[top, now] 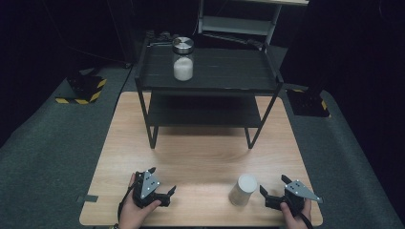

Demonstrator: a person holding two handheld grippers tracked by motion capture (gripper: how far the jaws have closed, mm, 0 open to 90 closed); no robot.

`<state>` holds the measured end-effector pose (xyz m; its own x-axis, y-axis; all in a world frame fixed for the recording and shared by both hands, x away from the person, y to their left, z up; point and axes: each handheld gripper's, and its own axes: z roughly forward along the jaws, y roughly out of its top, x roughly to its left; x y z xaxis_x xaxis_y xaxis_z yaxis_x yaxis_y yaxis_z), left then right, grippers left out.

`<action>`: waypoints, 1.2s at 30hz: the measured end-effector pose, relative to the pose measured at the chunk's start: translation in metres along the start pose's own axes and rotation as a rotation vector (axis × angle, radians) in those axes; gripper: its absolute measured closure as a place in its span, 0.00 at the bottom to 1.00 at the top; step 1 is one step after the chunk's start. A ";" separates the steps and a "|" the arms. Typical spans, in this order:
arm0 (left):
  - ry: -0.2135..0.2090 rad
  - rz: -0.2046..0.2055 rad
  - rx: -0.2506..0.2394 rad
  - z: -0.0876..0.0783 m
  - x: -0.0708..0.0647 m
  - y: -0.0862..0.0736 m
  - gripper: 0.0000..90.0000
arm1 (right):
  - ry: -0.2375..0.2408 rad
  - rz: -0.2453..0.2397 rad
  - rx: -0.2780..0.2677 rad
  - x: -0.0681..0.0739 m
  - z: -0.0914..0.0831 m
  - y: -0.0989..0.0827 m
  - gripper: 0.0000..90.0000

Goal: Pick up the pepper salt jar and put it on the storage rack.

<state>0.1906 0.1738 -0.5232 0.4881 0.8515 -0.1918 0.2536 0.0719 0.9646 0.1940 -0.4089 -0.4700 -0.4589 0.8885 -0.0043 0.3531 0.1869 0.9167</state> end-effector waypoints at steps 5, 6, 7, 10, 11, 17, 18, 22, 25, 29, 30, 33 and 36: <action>-0.002 -0.009 -0.009 -0.001 0.001 -0.001 0.01 | -0.003 -0.011 -0.033 0.005 -0.007 0.003 0.00; -0.003 -0.012 -0.018 -0.002 0.001 -0.002 0.01 | 0.002 -0.009 -0.047 0.005 -0.009 0.004 0.00; -0.003 -0.012 -0.018 -0.002 0.001 -0.002 0.01 | 0.002 -0.009 -0.047 0.005 -0.009 0.004 0.00; -0.007 0.005 -0.019 -0.003 0.000 -0.003 0.01 | 0.016 -0.022 -0.069 0.008 -0.012 0.006 0.01; -0.006 0.000 -0.027 -0.002 -0.001 -0.005 0.01 | 0.016 -0.022 -0.069 0.008 -0.012 0.006 0.01; -0.007 0.000 -0.026 -0.002 -0.001 -0.004 0.01 | 0.038 -0.021 -0.104 0.011 -0.019 0.009 0.00; -0.006 0.005 -0.021 -0.003 0.000 -0.003 0.01 | 0.043 -0.020 -0.111 0.012 -0.020 0.010 0.00; -0.008 -0.002 -0.027 -0.003 0.000 -0.004 0.01 | 0.067 -0.018 -0.143 0.015 -0.026 0.011 0.00; -0.007 0.000 -0.024 -0.003 0.000 -0.004 0.01 | 0.087 -0.026 -0.166 0.019 -0.030 0.013 0.00; -0.008 -0.001 -0.027 -0.003 -0.001 -0.005 0.01 | 0.101 -0.023 -0.180 0.021 -0.032 0.013 0.00; -0.008 0.002 -0.024 -0.003 -0.001 -0.004 0.01 | 0.107 -0.024 -0.188 0.021 -0.033 0.014 0.00; -0.009 0.004 -0.022 -0.003 -0.001 -0.004 0.01 | 0.118 -0.022 -0.198 0.022 -0.035 0.014 0.00; -0.009 0.004 -0.022 -0.003 0.000 -0.004 0.01 | 0.134 -0.025 -0.210 0.023 -0.037 0.015 0.00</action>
<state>0.1865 0.1750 -0.5263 0.4968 0.8469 -0.1895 0.2335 0.0798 0.9691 0.1585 -0.4008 -0.4420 -0.5744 0.8185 0.0125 0.1695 0.1040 0.9800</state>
